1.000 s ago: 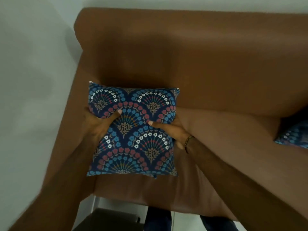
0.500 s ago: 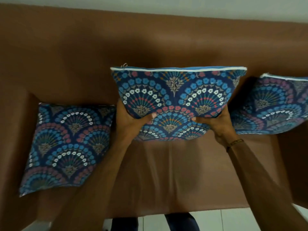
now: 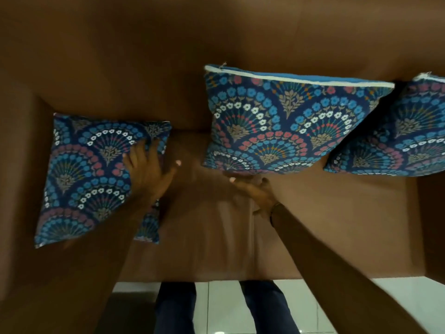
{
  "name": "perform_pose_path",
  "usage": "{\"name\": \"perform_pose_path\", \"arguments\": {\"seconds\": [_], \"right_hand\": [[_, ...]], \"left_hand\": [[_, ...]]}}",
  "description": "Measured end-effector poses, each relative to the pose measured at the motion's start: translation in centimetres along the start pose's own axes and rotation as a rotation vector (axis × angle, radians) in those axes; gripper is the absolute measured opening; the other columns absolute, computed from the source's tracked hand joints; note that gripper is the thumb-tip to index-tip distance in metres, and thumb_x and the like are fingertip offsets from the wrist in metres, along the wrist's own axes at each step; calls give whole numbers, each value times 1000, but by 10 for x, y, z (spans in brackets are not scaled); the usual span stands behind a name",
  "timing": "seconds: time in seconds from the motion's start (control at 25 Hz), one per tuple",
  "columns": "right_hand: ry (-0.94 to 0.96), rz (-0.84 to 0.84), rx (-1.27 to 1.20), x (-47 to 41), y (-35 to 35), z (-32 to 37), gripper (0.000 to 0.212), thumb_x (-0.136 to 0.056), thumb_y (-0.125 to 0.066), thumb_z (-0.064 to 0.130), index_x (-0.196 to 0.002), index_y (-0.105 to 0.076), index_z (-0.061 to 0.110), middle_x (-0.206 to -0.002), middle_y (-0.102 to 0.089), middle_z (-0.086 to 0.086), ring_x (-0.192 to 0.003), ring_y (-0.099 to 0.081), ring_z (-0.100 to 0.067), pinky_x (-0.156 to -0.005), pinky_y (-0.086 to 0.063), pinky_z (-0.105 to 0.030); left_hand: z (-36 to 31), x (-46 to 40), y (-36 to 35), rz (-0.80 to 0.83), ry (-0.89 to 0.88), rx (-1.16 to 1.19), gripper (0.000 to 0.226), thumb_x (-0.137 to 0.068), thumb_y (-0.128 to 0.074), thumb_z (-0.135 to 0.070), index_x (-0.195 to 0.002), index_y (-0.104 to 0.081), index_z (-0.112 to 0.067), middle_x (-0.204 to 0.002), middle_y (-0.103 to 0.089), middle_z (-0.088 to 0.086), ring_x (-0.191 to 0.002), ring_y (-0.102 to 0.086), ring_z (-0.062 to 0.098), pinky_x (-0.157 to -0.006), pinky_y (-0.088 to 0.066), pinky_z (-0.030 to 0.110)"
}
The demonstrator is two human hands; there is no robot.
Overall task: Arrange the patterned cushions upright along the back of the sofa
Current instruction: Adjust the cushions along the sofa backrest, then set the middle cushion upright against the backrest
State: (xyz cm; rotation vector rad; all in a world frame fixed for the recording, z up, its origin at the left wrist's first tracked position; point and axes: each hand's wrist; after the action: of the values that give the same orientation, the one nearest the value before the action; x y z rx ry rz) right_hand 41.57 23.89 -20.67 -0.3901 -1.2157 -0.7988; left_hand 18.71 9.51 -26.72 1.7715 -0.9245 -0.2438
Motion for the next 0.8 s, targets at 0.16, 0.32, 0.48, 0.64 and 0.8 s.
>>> {"name": "perform_pose_path", "arguments": {"seconds": [0.16,0.32,0.48,0.64,0.8], "right_hand": [[-13,316,135,-14,-111,29,64,-95,-72,50,-153,-55,28,-157,-55,7,-135,-54,-20,-105,-46,-39],[141,408,66,-37,-215,54,78,-86,-84,51,-152,-52,23,-143,-66,3,-119,-66,-16,-103,-57,-35],[186,378,-28,-60,-266,51,64,-78,-90,46,-133,-64,26,-135,-72,0,-118,-69,-25,-102,-57,-44],[485,151,-186,-44,-264,45,74,-70,-98,11,-135,-64,13,-128,-77,-5,-121,-73,-31,-98,-62,-46],[907,-26,-174,-40,-257,82,99,-67,-93,-13,-146,-41,15,-136,-66,0,-122,-69,-3,-99,-60,-26]], "left_hand": [[96,-10,47,-57,145,-48,98,-88,-66,-68,-160,-35,-8,-169,-29,26,-156,-24,51,-124,-12,76],[154,-35,84,-23,389,158,125,-67,-78,-83,-166,-18,-36,-176,-13,13,-161,-15,41,-128,-14,69],[188,-57,103,106,545,464,168,-24,-82,-93,-165,-8,-41,-171,-30,8,-154,-35,38,-122,-37,65],[191,-51,112,-122,265,667,153,-34,-97,-77,-162,-22,-37,-164,-42,-2,-150,-45,22,-120,-45,52],[177,-54,130,-362,30,712,152,-50,-105,-45,-166,-14,-9,-169,-29,4,-157,-34,16,-123,-32,18]]}}
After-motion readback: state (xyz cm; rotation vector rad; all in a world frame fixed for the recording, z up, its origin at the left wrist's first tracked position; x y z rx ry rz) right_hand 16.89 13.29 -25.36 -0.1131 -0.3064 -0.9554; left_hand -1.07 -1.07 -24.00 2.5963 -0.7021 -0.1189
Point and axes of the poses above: each hand's wrist, its own x-axis away from the middle knuckle, its own y-axis out of the back of the hand, z = x × y
